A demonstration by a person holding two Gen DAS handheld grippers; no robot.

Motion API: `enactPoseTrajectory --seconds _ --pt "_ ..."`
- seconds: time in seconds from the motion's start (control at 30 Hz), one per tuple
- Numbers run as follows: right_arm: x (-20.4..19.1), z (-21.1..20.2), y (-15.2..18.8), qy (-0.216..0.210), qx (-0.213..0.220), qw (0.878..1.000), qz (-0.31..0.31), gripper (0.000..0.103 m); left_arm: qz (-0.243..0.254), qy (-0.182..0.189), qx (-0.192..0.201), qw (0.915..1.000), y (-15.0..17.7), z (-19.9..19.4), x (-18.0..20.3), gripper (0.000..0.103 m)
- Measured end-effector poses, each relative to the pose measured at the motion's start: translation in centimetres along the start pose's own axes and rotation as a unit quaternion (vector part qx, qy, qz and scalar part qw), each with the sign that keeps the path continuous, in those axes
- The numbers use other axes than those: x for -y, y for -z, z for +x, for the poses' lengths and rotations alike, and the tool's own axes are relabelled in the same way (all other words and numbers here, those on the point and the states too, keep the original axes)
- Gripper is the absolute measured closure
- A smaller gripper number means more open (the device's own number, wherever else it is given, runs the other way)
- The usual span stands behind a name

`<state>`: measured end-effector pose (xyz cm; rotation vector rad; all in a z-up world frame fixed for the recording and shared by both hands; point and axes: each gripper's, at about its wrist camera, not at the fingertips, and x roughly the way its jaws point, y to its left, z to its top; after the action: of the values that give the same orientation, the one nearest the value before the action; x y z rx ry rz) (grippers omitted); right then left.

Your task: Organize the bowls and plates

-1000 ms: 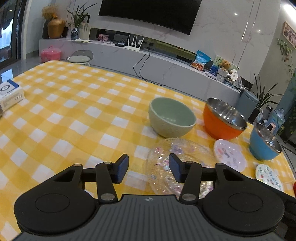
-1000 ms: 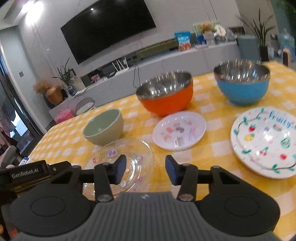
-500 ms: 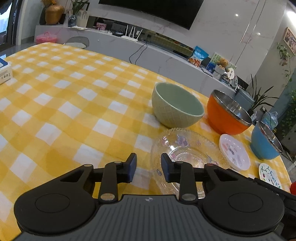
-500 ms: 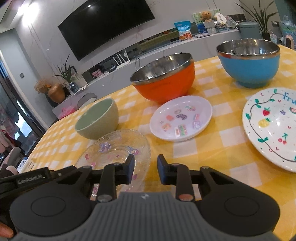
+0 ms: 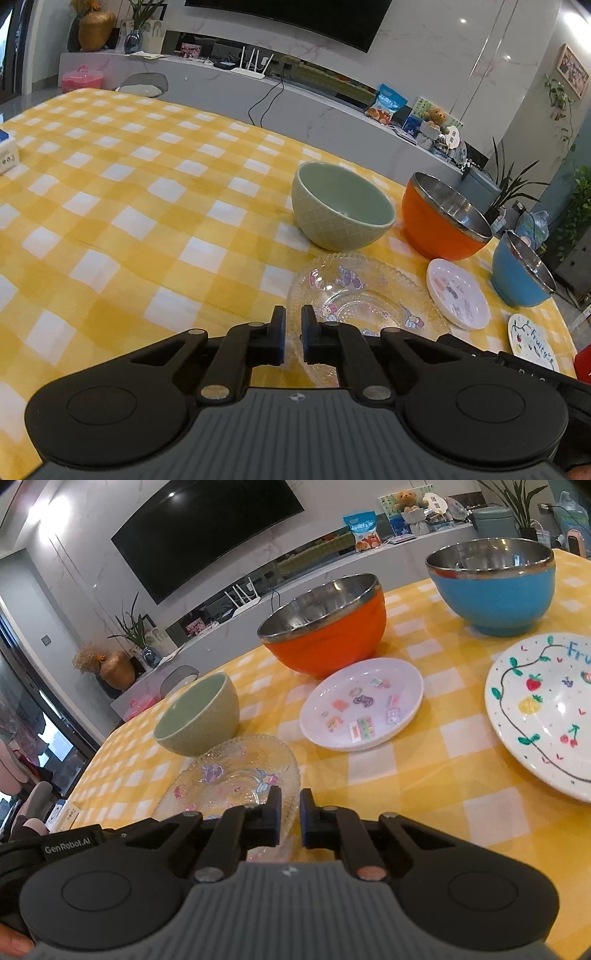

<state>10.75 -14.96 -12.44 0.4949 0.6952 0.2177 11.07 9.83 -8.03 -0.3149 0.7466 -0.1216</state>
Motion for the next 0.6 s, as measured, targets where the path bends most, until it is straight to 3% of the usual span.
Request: enactPoseTrajectory --seconds 0.6 --pt "-2.1 -5.5 1.3 -0.039 -0.027 0.999 -0.022 0.095 -0.008 -0.009 0.012 0.9999 1.2 -7.5 0.0 0.095"
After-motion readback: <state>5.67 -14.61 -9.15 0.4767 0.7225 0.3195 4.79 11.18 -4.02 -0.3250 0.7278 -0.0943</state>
